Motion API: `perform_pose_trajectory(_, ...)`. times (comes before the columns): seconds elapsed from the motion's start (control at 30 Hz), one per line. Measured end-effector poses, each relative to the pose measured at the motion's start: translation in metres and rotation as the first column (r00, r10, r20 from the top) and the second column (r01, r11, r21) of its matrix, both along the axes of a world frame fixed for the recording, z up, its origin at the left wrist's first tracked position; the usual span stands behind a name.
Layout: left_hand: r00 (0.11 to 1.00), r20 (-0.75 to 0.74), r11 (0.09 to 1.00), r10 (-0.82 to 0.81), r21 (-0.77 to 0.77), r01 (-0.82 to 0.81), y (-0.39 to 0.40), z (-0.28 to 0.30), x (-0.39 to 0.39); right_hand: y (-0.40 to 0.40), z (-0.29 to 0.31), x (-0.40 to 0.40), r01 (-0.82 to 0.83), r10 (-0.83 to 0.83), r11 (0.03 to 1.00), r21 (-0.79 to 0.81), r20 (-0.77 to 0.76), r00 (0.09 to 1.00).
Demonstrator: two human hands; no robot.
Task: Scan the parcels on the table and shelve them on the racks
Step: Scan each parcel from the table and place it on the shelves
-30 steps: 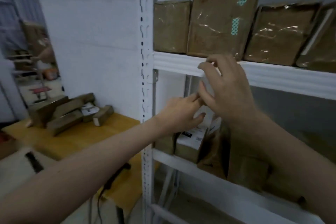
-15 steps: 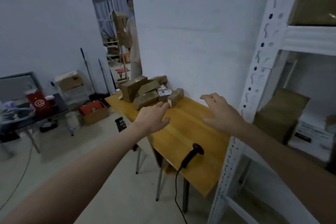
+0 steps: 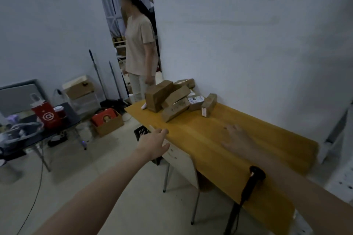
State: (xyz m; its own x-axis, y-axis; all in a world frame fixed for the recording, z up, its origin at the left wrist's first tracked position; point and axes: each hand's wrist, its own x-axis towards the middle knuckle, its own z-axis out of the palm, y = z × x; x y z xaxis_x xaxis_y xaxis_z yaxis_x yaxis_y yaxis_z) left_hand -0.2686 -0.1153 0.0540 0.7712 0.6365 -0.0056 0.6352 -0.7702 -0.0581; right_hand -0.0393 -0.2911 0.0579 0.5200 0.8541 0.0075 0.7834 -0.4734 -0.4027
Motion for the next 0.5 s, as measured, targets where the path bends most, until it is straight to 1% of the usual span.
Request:
perform_pose_trajectory(0.2, 0.998, 0.001, 0.993, -0.064, -0.096, 0.064, 0.053, -0.020, 0.066, 0.054, -0.029, 0.035, 0.091, -0.091, 0.996, 0.003, -0.038, 0.995)
perform_pose_trajectory(0.33, 0.992, -0.001, 0.987, -0.124, -0.099, 0.123, 0.092, -0.035, 0.125, 0.104, -0.055, 0.072, 0.123, -0.122, 0.992, 0.002, -0.103, 0.987)
perform_pose_trajectory(0.5, 0.989, -0.007, 0.978, -0.145, -0.152, 0.142, 0.146, -0.054, 0.194, 0.175, -0.085, 0.125, 0.170, -0.181, 0.982, -0.081, -0.165, 0.970)
